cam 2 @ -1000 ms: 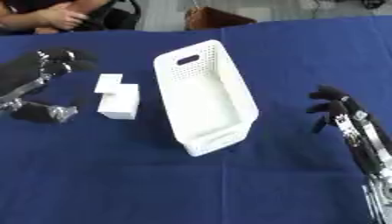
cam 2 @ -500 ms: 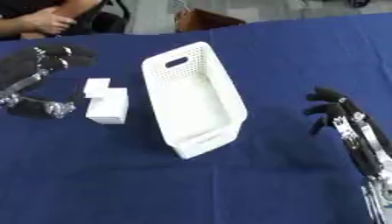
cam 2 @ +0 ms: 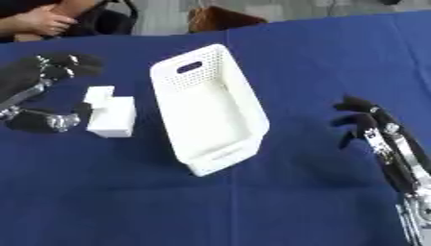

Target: Pick up objects on the table and place them in the box.

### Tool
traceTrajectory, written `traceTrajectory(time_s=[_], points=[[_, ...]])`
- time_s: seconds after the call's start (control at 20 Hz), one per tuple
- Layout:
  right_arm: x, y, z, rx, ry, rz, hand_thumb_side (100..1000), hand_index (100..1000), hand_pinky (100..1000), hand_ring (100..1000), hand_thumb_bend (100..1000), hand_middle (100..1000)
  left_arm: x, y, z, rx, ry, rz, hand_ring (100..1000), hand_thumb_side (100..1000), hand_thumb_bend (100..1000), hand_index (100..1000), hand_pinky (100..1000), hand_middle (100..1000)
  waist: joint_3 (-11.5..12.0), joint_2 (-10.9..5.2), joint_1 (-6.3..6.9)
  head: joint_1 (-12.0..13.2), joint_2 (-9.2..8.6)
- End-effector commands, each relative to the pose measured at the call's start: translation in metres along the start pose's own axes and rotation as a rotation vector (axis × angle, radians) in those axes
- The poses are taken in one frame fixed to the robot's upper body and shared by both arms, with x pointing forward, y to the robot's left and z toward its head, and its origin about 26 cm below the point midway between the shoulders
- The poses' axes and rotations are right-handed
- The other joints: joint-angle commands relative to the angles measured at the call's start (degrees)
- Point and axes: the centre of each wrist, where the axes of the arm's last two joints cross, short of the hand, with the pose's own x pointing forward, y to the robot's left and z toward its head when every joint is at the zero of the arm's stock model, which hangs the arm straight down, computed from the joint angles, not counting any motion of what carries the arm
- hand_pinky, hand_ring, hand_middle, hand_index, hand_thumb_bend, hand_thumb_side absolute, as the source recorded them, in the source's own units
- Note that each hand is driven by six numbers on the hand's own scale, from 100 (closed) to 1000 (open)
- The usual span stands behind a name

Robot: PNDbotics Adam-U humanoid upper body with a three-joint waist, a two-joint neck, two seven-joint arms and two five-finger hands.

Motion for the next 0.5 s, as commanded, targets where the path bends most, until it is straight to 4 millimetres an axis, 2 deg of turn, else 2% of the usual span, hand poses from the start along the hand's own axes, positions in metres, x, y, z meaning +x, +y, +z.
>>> traceTrajectory(time_s=[0.05, 0.5], points=[[0.0054, -0.0091, -0.003, 0.006, -0.019, 0.027, 877, 906, 421, 680, 100, 767, -0.0066, 0.0186, 0.0053, -0.015, 0.01, -0.051, 845, 689, 133, 924, 820, 875, -0.02, -0.69, -0.24, 0.64, -0.19], [0.0062, -0.0106, -0.0041, 0.012, -0.024, 0.031, 878, 906, 421, 680, 100, 767, -0.007, 0.0179, 0.0031, -0.028, 0.006, -0.058, 827, 741, 140, 922, 818, 861, -0.52, 0.16, -0.05, 0.59, -0.15]])
